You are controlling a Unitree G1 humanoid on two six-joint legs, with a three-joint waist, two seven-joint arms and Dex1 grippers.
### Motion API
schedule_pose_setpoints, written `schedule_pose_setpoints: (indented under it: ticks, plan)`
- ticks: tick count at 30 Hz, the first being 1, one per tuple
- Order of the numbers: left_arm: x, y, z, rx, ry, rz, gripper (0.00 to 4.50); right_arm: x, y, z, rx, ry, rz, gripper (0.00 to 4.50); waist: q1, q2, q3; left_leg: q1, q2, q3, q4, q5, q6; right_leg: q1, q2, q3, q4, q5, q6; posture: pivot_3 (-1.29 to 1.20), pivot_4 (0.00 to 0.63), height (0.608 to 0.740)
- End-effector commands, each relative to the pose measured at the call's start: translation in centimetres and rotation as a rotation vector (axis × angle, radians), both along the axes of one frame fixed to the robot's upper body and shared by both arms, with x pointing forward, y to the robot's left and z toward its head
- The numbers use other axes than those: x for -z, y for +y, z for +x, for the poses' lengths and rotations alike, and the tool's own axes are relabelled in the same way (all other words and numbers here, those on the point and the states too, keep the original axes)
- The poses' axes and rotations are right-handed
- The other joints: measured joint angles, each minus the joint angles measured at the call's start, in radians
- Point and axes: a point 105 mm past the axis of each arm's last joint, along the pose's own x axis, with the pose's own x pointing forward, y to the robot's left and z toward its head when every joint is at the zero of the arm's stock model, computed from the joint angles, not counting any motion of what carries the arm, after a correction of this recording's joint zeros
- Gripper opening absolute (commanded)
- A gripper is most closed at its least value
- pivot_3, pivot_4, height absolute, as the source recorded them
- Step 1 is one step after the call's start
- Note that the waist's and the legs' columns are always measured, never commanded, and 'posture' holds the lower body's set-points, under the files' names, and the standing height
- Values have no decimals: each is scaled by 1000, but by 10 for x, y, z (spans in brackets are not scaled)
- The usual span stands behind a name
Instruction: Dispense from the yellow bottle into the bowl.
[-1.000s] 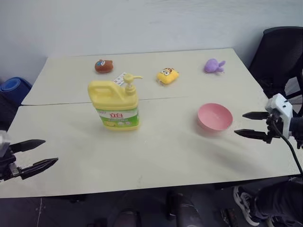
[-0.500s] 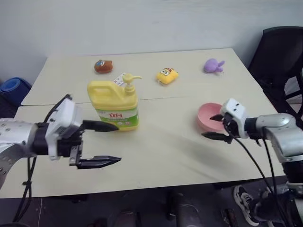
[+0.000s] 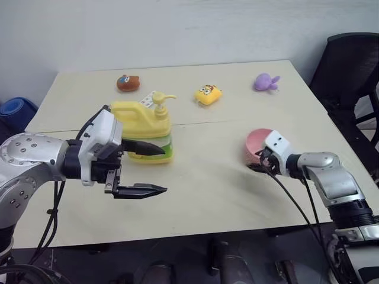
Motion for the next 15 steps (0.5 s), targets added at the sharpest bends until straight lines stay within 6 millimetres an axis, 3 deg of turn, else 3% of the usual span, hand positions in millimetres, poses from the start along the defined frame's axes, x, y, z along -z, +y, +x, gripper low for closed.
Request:
schedule_pose_setpoints:
  ticks: [1, 8, 13, 15]
  plan:
    - [-9, -1, 0, 2, -41, -10, 4500, -8, 3, 6, -4, -59, -25, 1581, 0, 0, 0, 0, 0, 0, 0, 0, 0, 0, 0, 0, 0, 0, 0, 0, 150, 740]
    - [-13, -1, 2, -4, -57, -26, 4500, -3, -5, 13, 23, -95, -66, 1581, 0, 0, 0, 0, 0, 1, 0, 0, 0, 0, 0, 1, 0, 0, 0, 0, 150, 740]
    - [-14, 2, 5, -29, -65, -30, 4500, -12, -4, 13, -3, -134, -73, 113, 0, 0, 0, 1, 0, 1, 0, 0, 0, 0, 0, 1, 0, 0, 0, 0, 150, 740]
    - [-16, 6, 7, -49, -74, -36, 4500, -19, -2, 13, -23, -150, -78, 48, 0, 0, 0, 1, 0, 1, 0, 0, 0, 0, 1, 2, 0, 0, 0, 0, 150, 740]
